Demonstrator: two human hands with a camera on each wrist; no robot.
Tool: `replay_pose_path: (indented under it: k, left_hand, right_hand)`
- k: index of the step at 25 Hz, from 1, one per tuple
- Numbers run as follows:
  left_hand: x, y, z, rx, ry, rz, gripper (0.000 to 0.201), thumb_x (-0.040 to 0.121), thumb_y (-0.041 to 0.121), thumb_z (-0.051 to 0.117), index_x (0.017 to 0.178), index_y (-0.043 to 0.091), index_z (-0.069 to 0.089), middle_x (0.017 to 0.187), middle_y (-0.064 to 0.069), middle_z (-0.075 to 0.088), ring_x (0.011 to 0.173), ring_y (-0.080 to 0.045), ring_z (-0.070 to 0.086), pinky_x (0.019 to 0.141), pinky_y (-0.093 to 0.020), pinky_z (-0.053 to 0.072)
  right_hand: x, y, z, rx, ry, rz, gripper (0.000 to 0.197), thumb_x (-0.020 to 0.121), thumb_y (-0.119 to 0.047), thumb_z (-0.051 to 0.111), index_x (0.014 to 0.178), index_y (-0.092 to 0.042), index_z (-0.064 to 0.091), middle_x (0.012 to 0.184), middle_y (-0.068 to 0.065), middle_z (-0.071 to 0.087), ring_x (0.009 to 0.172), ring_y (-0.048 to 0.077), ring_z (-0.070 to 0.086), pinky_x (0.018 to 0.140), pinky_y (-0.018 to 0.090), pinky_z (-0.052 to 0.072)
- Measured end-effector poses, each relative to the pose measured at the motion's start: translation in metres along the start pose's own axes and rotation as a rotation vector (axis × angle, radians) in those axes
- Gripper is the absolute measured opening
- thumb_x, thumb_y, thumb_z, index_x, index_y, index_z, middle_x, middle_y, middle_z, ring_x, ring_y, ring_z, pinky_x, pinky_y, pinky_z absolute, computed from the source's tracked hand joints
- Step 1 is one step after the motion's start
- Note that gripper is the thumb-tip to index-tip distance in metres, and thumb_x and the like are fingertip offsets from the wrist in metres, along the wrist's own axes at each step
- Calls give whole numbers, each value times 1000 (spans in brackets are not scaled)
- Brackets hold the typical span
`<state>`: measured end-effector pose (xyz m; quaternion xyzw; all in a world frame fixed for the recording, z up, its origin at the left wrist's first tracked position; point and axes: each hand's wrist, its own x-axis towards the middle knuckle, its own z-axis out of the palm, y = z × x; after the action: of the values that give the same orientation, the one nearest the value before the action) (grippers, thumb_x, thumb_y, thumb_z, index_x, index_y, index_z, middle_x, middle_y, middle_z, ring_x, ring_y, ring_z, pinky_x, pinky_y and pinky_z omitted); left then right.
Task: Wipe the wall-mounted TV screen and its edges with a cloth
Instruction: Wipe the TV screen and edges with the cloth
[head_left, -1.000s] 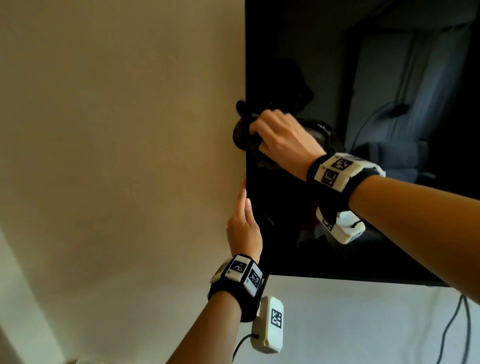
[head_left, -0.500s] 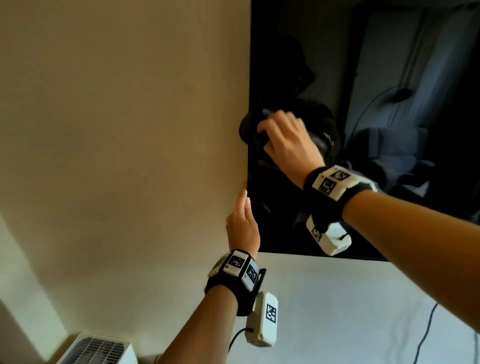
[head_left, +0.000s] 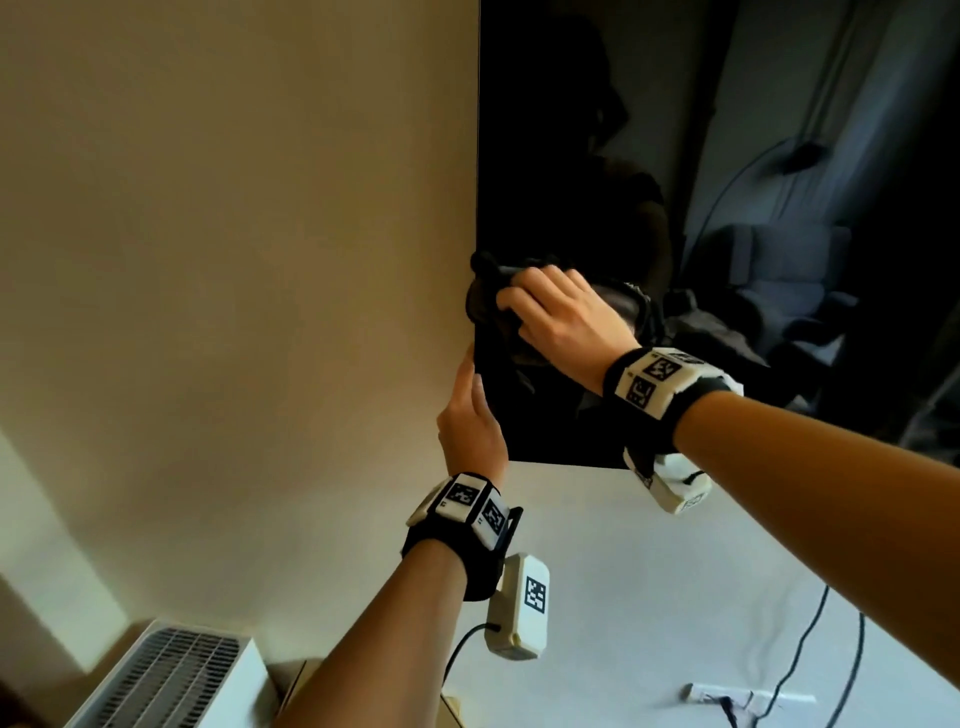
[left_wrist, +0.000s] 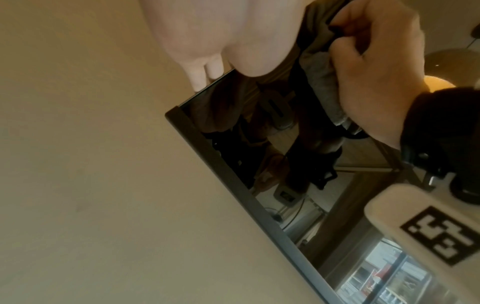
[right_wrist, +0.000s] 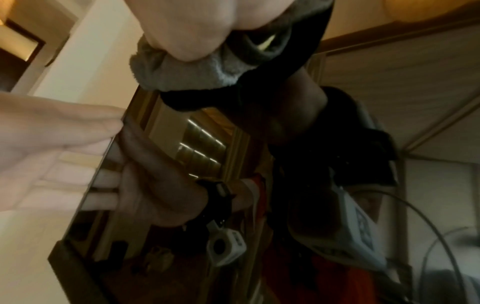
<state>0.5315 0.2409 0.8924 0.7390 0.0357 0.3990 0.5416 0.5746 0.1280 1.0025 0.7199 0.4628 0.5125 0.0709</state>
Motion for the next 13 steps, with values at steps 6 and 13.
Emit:
replay_pose_path:
  k: [6, 13]
  left_hand:
    - [-11, -2, 3, 18, 2, -46, 45, 104, 20, 29, 148, 30, 28, 126, 4, 58, 87, 6, 59, 67, 5, 37]
    - [-23, 11, 16, 187, 59, 179, 53, 102, 21, 36, 150, 20, 16, 158, 3, 9, 145, -17, 17, 111, -28, 30]
  right_hand:
    - [4, 14, -9, 19, 89, 191, 24, 83, -7, 47, 105, -6, 54, 97, 16, 57, 81, 30, 47, 69, 36, 33]
    - [-12, 23, -31, -1, -79, 63, 32, 89, -19, 34, 108, -4, 55, 101, 15, 57, 84, 30, 52, 70, 36, 41]
